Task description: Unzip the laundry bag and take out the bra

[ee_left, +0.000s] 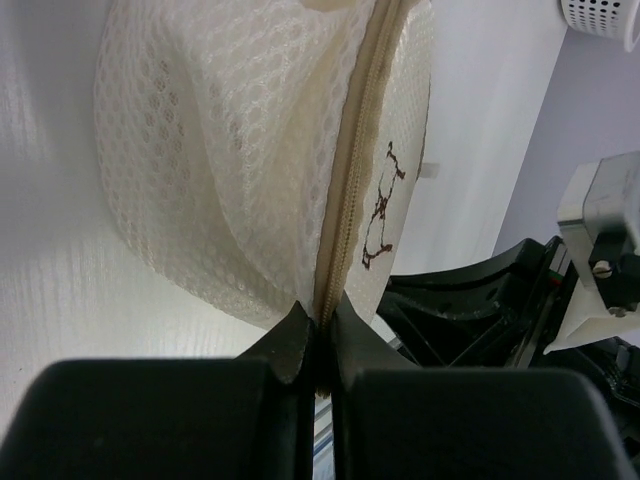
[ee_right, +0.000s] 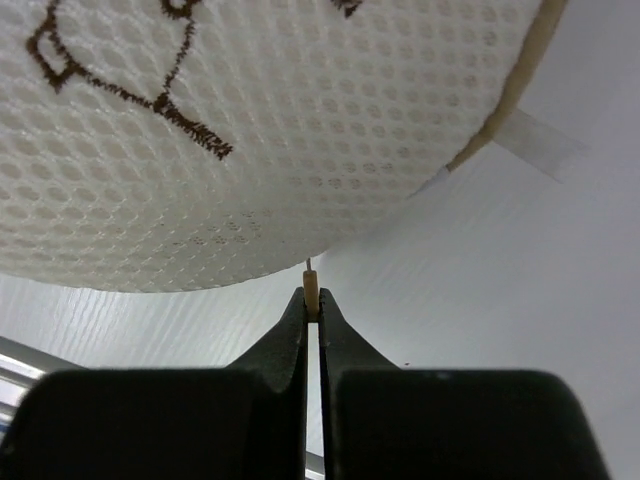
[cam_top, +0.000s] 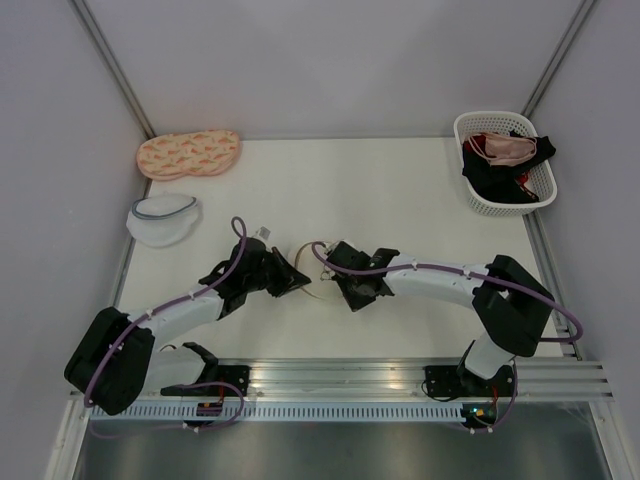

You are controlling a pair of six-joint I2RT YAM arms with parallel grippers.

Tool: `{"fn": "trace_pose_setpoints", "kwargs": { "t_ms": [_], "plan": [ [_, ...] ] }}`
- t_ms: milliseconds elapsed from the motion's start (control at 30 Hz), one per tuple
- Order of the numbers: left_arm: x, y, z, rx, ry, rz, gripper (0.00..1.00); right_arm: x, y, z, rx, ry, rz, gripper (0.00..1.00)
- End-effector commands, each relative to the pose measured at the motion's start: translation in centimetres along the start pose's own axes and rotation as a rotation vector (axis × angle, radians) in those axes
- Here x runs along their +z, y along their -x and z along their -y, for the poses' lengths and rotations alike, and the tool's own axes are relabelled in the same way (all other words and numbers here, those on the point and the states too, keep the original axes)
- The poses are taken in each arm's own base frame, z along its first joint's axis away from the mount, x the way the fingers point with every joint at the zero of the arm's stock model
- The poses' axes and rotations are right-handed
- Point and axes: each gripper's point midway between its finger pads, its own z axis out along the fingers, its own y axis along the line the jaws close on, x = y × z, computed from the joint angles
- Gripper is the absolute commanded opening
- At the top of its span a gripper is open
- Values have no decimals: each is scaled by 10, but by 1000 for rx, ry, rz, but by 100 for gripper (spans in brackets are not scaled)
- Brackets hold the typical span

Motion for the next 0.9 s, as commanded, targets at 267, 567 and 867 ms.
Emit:
{"fn": "trace_pose_setpoints", "kwargs": {
  "t_ms": [267,567,867],
  "plan": [
    [-14,12,10,88,-17,60,89,-11,15,53,61,-293,62,0],
    [-83,37,19,85,-19,308,99,-36,19,82,108,-365,121,0],
    [-86,27,14,127,-18,269,100,-28,9,87,112,-376,65,40]
  ]
}}
